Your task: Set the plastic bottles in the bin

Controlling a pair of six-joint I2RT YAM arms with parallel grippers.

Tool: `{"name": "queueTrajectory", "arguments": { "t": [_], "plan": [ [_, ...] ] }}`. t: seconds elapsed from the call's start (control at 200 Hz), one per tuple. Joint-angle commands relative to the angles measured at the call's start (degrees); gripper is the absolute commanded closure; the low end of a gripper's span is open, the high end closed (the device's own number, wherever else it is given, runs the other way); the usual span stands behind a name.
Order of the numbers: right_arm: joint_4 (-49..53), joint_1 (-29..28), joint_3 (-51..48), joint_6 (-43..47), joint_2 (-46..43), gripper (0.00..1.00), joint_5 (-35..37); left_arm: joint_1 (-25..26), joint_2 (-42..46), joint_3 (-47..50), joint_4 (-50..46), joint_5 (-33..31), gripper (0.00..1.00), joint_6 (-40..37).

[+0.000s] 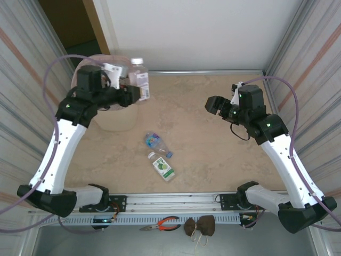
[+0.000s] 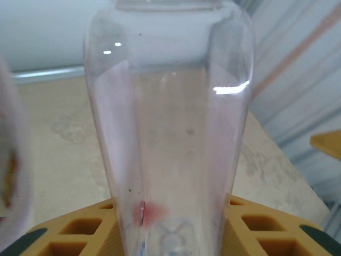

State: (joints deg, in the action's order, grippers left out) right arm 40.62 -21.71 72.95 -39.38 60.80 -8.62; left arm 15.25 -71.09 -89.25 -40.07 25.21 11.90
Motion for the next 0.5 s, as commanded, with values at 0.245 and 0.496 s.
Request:
{"name": "queueTrajectory", "arguments": {
  "t": [0.245,0.496],
  "plan": [
    [0.8,0.6,0.4,1.4,-1.5,0.20,0.4,-11.5,4.2,4.5,13.0,-11.9,0.56,21.7],
    [1.0,0.8,-0.6,1.4,-2.4,0.20,0.6,-12.6,1.9,4.6,14.8,-27.1,0.56,32.5]
  ]
}}
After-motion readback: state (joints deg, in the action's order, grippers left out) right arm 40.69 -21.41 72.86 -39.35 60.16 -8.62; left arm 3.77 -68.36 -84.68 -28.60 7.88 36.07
